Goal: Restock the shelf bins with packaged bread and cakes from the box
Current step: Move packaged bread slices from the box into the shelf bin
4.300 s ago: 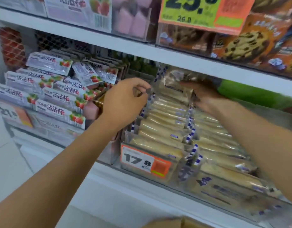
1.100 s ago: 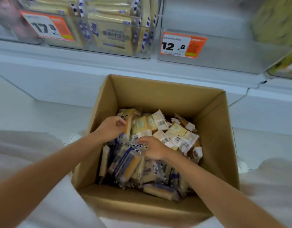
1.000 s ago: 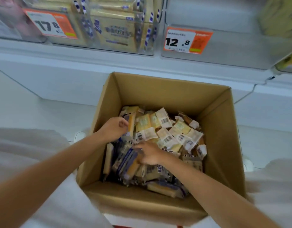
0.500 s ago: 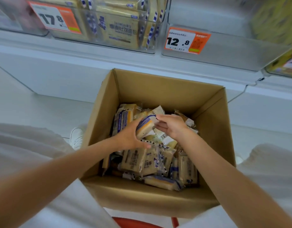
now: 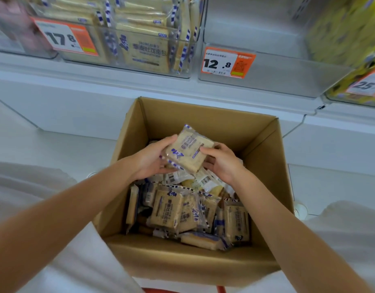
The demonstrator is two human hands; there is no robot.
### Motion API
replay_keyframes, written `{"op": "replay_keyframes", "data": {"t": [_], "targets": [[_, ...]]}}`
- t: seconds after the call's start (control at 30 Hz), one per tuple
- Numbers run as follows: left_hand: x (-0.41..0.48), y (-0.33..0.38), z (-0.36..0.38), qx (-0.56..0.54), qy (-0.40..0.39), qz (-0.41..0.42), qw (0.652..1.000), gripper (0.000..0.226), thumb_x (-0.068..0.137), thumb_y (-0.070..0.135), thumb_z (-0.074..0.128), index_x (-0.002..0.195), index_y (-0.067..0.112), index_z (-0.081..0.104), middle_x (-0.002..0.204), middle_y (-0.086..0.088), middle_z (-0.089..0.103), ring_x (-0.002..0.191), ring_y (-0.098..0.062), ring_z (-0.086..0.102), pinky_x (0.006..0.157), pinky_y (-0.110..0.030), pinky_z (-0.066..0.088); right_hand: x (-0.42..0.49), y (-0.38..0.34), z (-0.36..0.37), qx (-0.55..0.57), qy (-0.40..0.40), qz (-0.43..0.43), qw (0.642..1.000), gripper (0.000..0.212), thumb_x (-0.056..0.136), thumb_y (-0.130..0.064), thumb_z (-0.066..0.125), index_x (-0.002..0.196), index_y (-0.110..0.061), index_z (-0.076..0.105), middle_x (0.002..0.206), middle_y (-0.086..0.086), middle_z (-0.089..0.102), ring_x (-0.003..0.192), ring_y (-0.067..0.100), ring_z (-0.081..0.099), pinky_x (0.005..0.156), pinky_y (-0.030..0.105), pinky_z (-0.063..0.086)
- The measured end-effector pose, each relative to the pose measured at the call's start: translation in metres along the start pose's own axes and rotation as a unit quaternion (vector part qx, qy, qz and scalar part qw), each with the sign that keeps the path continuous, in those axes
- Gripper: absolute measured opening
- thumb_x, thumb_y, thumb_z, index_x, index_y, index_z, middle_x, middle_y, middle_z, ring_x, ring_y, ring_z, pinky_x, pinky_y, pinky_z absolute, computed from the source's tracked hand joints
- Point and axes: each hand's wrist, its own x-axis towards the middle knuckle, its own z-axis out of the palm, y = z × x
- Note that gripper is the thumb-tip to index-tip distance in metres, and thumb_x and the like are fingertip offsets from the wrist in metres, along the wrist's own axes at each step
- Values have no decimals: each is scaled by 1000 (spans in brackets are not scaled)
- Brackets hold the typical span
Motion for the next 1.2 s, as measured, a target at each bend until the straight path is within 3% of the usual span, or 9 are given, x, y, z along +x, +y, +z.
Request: {"op": "replay_keyframes", "data": {"t": [0.13, 0.27, 0.37, 0.5, 0.6, 0.7, 1.0, 1.13, 1.2], "targets": [[1, -8, 8, -159, 19, 14, 987, 35, 88, 29, 67, 118, 14, 61, 119, -12, 70, 109, -24, 67, 88, -37, 54, 3, 14, 2, 81, -24, 36, 996, 43, 87, 0, 67, 127, 0, 52, 106, 13, 73, 92, 22, 73, 69, 30, 60], [7, -16, 5, -97, 106, 21, 989, 25, 92, 11, 66, 117, 11, 65, 114, -11, 72, 104, -24, 70, 86, -42, 56, -1, 33, -13, -114, -76, 38, 990, 40, 91, -24, 67, 125, -5, 57, 119, 12, 68, 105, 24, 67, 92, 35, 54], [11, -16, -16, -17, 158, 39, 986, 35, 88, 13, 72, 121, 12, 64, 108, -10, 74, 100, -27, 71, 91, -49, 56, 2, 68, -38, -479, -14, 16, 878, 33, 90, -40, 66, 107, -12, 61, 103, 3, 63, 98, 24, 63, 79, 32, 47], [12, -25, -25, 4, 156, 43, 987, 34, 87, 14, 72, 121, 18, 64, 110, -9, 74, 102, -27, 71, 94, -51, 54, -5, 108, -42, -607, -64, 53, 790, 21, 83, -32, 75, 91, -18, 61, 91, -1, 60, 88, 17, 58, 71, 30, 45], [11, -29, -28, 24, 156, 57, 986, 36, 90, 18, 69, 125, 21, 62, 113, -6, 73, 103, -25, 70, 89, -48, 57, 0, 101, -46, -579, -52, 34, 813, 27, 85, -17, 72, 71, -19, 49, 73, -1, 49, 69, 12, 51, 77, 34, 48], [10, -25, -29, 24, 178, 74, 981, 28, 94, 23, 65, 121, 19, 63, 111, -7, 74, 99, -24, 71, 85, -47, 58, 3, 71, -56, -571, -66, -21, 818, 15, 90, -14, 66, 97, -2, 61, 90, 16, 55, 87, 29, 57, 84, 32, 45], [6, -15, 10, 248, 45, 95, 963, 37, 77, 37, 82, 108, 22, 66, 86, 11, 74, 80, -4, 69, 79, -27, 58, -14, -21, -11, -512, -52, -234, 825, 26, 84, -19, 76, 106, -30, 69, 111, -14, 69, 108, 5, 62, 99, 41, 49], [5, -17, 18, 108, 76, 89, 987, 37, 80, 20, 81, 114, 15, 68, 104, -5, 76, 100, -26, 71, 96, -53, 52, -13, -18, 3, -504, 84, -331, 793, 61, 85, -36, 74, 140, -28, 49, 153, -7, 35, 144, 12, 24, 119, 36, 18], [3, -10, 16, 6, 101, 76, 992, 38, 83, 20, 78, 118, 13, 66, 109, -10, 74, 102, -33, 71, 93, -58, 53, -13, -19, 6, -462, 130, -284, 830, 74, 82, -45, 74, 144, -21, 41, 150, -3, 36, 140, 13, 31, 112, 31, 30]]}}
